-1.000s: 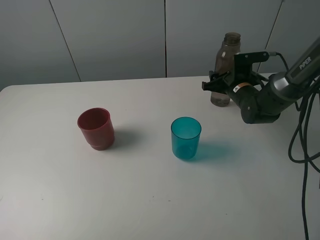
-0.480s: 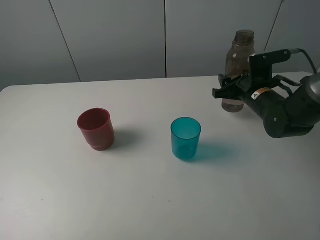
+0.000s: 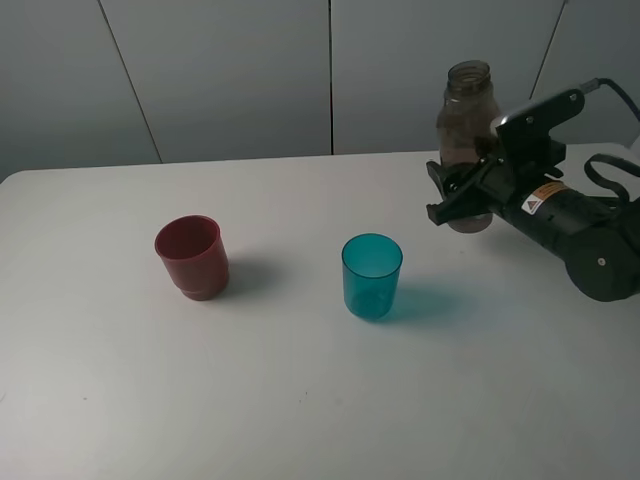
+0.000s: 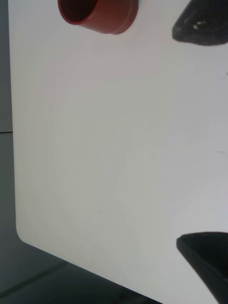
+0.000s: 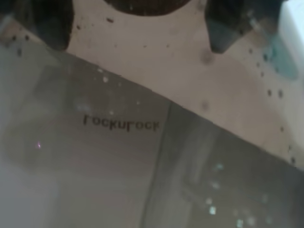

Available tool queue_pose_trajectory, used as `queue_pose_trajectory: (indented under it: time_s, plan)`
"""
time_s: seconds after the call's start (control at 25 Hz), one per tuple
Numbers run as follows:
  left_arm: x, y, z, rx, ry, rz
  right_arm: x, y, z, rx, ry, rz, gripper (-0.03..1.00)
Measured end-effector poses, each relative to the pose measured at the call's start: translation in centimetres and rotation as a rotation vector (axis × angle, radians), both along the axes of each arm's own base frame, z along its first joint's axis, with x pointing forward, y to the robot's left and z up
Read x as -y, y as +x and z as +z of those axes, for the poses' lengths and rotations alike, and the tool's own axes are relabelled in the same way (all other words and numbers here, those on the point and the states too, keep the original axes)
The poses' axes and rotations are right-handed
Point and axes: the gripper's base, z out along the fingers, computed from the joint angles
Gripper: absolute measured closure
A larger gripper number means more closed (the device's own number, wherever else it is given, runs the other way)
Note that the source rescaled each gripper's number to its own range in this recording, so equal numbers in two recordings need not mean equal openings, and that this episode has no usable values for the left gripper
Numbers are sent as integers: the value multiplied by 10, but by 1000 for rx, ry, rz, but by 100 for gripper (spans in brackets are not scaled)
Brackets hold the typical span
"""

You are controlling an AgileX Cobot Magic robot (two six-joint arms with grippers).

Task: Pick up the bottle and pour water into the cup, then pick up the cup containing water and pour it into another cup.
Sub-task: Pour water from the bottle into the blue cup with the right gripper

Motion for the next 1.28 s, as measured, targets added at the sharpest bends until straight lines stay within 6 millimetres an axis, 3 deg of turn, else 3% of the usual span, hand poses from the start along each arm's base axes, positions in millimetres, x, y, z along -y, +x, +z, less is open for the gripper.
queue_pose_trajectory:
  time_s: [1.0, 1.28]
  plan:
    - [0, 0, 0, 0, 0, 0, 2, -2, -7, 232, -887, 234, 97]
    - [0, 0, 0, 0, 0, 0, 3, -2, -9, 251, -1012, 260, 97]
